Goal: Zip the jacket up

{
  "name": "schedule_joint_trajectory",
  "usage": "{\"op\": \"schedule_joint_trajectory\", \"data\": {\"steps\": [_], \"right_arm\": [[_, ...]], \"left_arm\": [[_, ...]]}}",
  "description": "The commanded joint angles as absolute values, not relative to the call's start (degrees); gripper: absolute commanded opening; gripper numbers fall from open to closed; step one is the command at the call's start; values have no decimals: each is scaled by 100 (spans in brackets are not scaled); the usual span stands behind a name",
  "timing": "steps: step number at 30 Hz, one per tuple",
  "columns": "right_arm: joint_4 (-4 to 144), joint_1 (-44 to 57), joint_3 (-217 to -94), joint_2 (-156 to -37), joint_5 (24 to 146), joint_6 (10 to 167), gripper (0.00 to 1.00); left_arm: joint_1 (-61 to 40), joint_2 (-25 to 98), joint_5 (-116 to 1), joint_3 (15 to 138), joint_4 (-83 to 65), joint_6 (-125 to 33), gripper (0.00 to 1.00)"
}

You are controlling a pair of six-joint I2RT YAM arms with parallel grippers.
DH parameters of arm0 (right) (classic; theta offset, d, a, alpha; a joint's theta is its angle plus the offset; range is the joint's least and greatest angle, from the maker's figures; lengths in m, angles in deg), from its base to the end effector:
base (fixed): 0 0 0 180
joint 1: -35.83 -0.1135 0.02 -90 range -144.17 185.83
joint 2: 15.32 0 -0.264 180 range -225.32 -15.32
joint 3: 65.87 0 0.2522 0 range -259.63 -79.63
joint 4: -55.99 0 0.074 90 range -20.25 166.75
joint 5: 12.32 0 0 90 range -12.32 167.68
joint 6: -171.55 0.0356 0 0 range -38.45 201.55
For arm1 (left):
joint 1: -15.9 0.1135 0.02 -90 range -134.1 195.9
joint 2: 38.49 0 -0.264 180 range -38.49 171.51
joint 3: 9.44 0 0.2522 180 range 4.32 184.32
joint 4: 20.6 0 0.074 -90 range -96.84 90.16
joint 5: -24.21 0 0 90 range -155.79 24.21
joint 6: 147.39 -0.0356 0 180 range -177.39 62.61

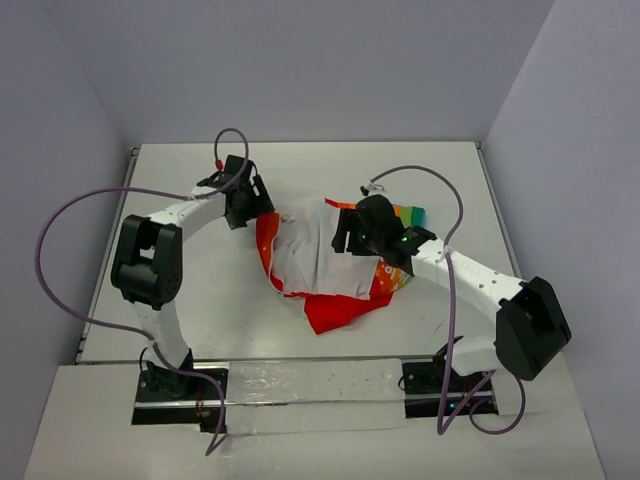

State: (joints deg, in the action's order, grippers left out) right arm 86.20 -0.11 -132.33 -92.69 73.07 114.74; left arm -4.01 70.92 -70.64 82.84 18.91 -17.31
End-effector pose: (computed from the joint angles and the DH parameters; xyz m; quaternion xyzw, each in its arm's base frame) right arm 0.2384 0.1693 0.2514 -0.0052 0.9098 0.2044 0.3612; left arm 0.3855 -0.1364 0.1968 -0.1795 0.9402 -0.1083 0.2686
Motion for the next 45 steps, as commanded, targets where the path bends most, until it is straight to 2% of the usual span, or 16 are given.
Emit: {"op": "schedule_joint_trajectory", "data": {"steps": [1,4,7,9,10,11,13,15,27,31,34,38,45], "right_arm": [[8610,-30,-13152,-9079,7141,11516,72],[8618,-30,-13166,-9113,7170,11555,72],[8626,-31,-13167,-9135,7187,11590,72],[8619,-30,-13166,-9135,7172,11599,72],[8625,-30,-13173,-9121,7171,11600,72],[8634,-30,-13181,-9117,7171,11600,71],[8671,-30,-13218,-9102,7162,11584,72],[8791,-30,-13323,-9050,7170,11558,72],[8969,-39,-13362,-8619,7091,11512,72],[8560,-52,-13214,-8392,7602,11416,72],[8092,84,-13166,-8212,8782,11590,73],[7636,172,-13351,-8168,9621,11714,76],[7433,193,-13632,-8395,9881,11663,80]], "left_arm": [[-424,7528,-7327,8911,1899,-2006,94],[-509,7963,-7444,9328,2171,-2113,94],[-580,8120,-7477,9450,2226,-2135,86],[-614,8072,-7418,9409,2168,-2152,70],[-616,8025,-7328,9391,2106,-2175,55],[-616,8016,-7309,9395,2094,-2201,52],[-616,7958,-7212,9444,2094,-2268,23],[-610,7882,-7276,9524,2184,-2299,2],[-543,6633,-6331,8894,1693,-2129,0],[-493,5946,-5041,8342,1096,-2083,0],[-432,5687,-3929,8000,636,-2004,0],[-423,5528,-2581,7770,21,-1731,0],[-423,5198,-1479,7315,-1149,-1174,0]]}}
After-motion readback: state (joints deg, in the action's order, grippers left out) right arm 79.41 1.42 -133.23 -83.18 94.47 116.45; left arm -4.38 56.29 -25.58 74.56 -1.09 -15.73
